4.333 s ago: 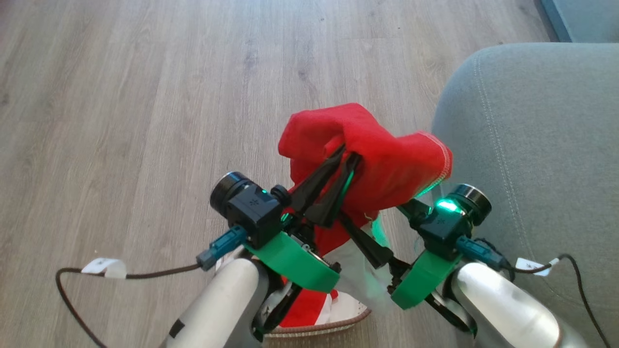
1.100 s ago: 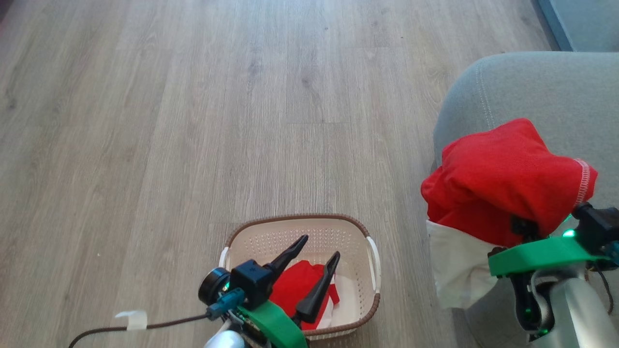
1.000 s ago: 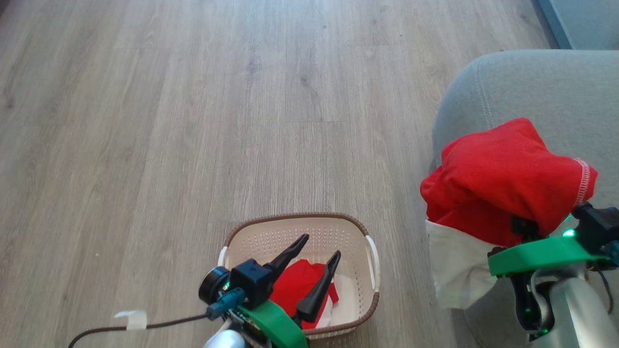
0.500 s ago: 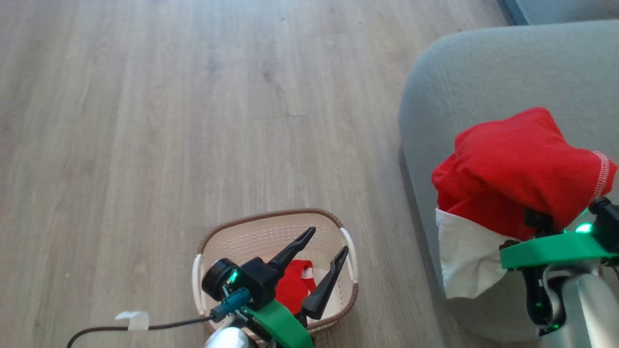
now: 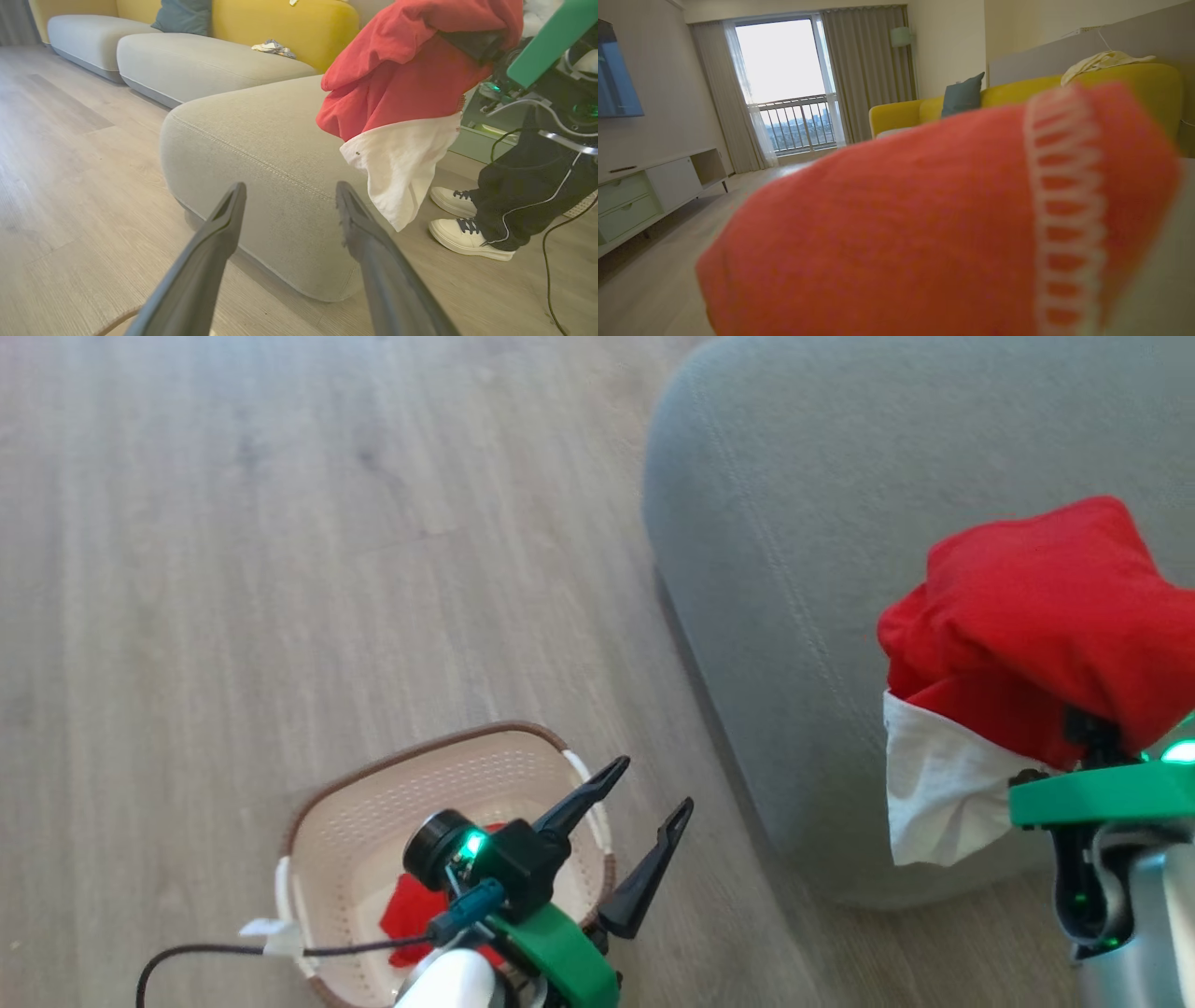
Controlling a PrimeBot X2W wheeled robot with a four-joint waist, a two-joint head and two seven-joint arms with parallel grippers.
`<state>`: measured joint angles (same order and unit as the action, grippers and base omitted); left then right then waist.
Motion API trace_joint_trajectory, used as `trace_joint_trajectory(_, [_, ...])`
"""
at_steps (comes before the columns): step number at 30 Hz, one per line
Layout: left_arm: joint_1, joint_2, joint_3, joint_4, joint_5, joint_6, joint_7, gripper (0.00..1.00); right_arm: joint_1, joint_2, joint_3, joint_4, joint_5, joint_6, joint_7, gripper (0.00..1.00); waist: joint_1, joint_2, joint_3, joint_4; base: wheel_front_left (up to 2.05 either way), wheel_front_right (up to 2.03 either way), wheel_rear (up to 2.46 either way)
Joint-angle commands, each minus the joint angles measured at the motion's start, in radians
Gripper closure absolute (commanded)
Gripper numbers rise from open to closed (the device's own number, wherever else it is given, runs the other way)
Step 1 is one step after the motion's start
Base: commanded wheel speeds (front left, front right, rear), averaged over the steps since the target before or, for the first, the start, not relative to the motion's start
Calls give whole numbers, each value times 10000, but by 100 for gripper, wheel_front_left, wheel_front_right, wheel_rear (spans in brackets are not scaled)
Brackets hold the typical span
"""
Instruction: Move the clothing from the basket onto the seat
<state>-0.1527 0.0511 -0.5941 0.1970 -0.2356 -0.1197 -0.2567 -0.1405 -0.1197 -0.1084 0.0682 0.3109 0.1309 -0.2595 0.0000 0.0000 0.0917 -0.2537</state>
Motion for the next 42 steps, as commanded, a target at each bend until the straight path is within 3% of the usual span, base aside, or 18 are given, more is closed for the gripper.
trace_joint_trajectory(1, [-518,-9,152,-353,129,35,-51,0,-426,-126,-7,-411,-119,-2,-23,100,0,0,333,-592,0,0,0])
trace_joint_trajectory(14, [-858,-9,93,-363,316,15,-51,0,-505,61,-291,-523,-76,-2,-23,100,0,0,801,-1719,0,0,0])
trace_joint_trajectory(24, [-1210,-9,-81,-249,612,-39,-51,0,-930,62,-752,-671,-104,-2,-23,100,0,0,1289,-1852,0,0,0])
trace_joint_trajectory(34, [-1911,-9,-245,-117,1212,-86,-51,0,-2972,-932,-1720,-503,113,-2,-23,100,0,0,2674,-1523,0,0,0])
trace_joint_trajectory(42, [-3109,246,-1009,-95,1830,-105,-51,0,-5188,-2396,-1897,276,165,-2,-23,100,0,0,4771,-1169,0,0,0])
